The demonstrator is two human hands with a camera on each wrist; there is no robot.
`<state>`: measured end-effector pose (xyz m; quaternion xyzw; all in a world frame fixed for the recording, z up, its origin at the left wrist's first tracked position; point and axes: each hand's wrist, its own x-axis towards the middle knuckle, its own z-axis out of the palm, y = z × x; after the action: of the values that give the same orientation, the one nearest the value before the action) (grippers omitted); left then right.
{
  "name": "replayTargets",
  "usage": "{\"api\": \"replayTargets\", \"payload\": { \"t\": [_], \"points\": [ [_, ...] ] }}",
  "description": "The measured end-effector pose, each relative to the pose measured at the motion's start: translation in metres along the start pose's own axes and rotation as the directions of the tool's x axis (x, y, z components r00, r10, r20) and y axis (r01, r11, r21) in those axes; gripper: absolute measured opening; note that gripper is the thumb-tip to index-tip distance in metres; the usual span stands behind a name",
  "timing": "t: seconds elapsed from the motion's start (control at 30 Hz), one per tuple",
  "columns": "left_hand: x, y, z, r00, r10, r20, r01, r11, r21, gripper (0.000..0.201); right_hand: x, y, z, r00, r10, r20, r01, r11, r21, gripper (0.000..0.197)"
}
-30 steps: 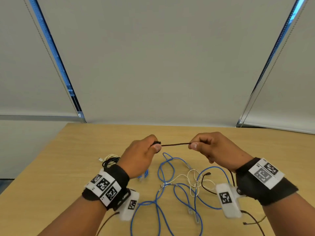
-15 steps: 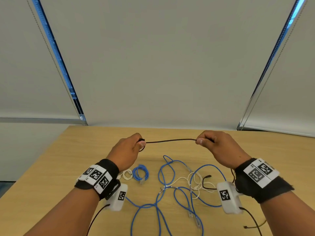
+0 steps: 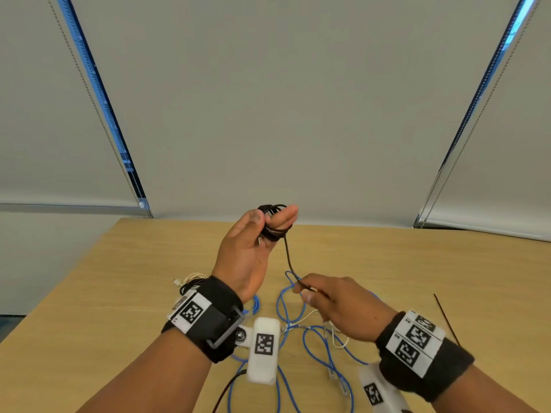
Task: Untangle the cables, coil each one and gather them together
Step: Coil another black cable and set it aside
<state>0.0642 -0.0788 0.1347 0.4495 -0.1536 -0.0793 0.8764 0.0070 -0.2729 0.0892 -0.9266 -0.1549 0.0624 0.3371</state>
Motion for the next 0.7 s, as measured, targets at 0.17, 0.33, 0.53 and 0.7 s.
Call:
{"api": "replayTargets", "payload": {
  "t": [0.17, 0.33, 0.53, 0.7],
  "points": [
    [-0.007, -0.015, -0.006, 0.997, -0.063, 0.054, 0.01, 0.735, 0.678, 0.024, -0.008, -0.026, -0.019, 0.979, -0.142, -0.148, 0.155, 0.985, 0.08, 0.016],
    [-0.019, -0.027, 0.011, 0.978, -0.121, 0.172, -0.008, 0.794, 0.608, 0.027, -0.002, -0.031, -0.042, 0.883, -0.124, -0.453, 0.183, 0.979, 0.088, 0.014],
    [-0.019, -0.029, 0.018, 0.968, -0.193, 0.158, 0.138, 0.942, 0.305, 0.026, -0.001, -0.036, -0.027, 0.834, -0.081, -0.546, 0.245, 0.941, 0.235, 0.008],
    [-0.026, -0.034, 0.018, 0.952, -0.278, 0.129, 0.266, 0.959, 0.101, 0.018, 0.006, -0.034, -0.022, 0.876, -0.085, -0.475, 0.227, 0.941, 0.251, 0.021]
  ]
}}
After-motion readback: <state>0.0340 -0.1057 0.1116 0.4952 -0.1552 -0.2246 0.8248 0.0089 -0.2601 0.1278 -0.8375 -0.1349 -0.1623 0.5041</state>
